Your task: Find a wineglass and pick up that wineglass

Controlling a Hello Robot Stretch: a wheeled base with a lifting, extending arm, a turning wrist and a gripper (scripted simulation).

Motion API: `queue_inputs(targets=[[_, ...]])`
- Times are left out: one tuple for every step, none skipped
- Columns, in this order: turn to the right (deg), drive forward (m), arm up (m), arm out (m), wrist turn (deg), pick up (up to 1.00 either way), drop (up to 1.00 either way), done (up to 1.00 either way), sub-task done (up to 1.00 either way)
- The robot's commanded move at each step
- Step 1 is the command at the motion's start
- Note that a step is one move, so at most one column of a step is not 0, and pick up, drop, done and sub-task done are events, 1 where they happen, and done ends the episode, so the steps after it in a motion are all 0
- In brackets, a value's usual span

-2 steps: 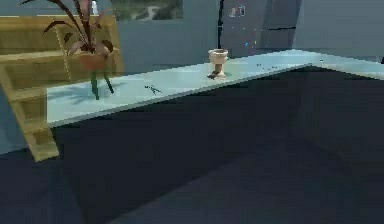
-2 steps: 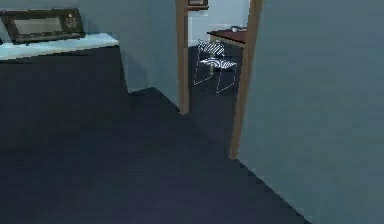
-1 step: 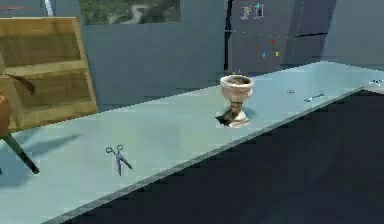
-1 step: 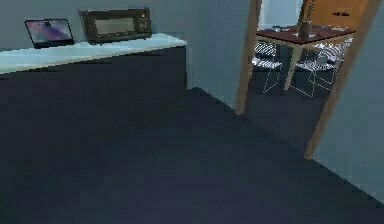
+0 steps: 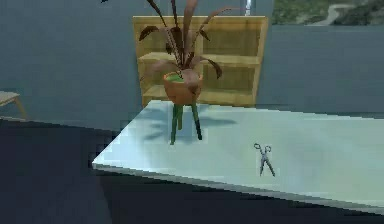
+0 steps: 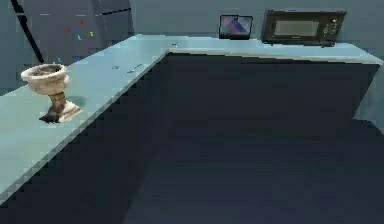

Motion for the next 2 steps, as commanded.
queue_inputs(targets=[[-30.0, 0.0, 0.0, 0.0, 0.0, 0.0, 0.0, 0.0, 0.0], [45.0, 0.0, 0.0, 0.0, 0.0, 0.0, 0.0, 0.0, 0.0]])
